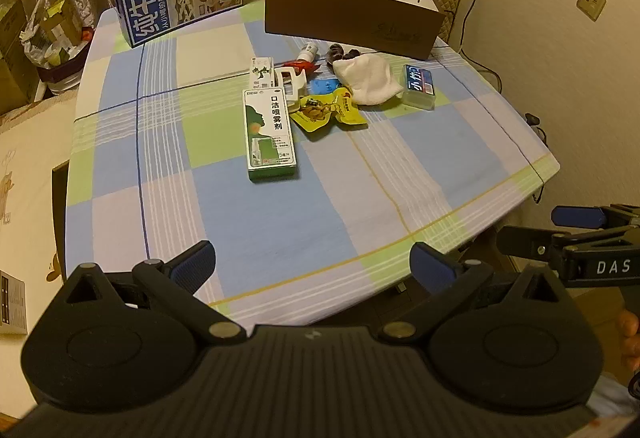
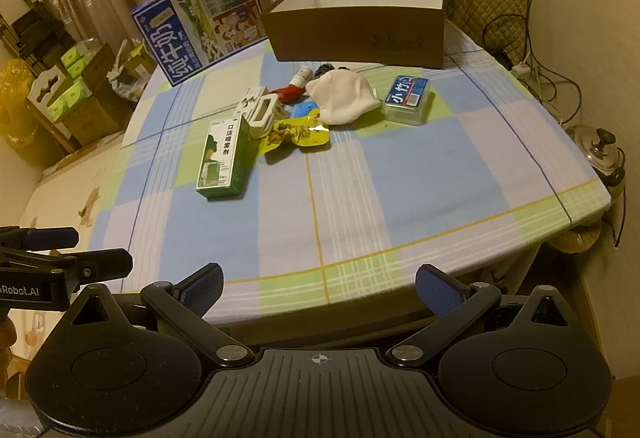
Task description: Organize objects
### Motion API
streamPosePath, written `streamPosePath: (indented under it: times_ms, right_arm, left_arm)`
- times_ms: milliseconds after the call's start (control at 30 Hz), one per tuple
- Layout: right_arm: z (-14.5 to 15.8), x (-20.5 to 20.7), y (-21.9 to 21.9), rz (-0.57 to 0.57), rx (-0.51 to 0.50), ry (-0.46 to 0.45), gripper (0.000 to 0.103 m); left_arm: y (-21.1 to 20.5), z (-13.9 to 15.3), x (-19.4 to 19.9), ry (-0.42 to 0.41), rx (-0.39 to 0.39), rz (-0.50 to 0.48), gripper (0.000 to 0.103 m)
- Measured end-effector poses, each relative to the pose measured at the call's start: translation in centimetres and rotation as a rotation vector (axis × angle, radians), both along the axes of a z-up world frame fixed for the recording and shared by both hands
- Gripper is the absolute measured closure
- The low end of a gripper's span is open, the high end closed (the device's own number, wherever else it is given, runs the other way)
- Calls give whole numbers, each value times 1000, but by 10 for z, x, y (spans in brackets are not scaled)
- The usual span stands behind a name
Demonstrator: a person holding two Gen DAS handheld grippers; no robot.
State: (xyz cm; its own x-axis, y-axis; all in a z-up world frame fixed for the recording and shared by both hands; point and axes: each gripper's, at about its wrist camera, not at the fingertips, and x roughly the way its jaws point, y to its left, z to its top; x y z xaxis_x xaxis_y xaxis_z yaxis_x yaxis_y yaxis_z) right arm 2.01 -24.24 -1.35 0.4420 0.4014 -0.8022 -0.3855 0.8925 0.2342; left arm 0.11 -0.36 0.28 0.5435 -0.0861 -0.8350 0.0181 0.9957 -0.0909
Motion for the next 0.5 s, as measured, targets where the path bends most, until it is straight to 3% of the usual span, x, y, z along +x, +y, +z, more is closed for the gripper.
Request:
streamPosePath:
  times_ms: [500]
  right_arm:
    - [1, -1, 0, -4, 2, -3, 3]
  left_arm:
    - [0, 1, 1, -2, 2, -8, 1]
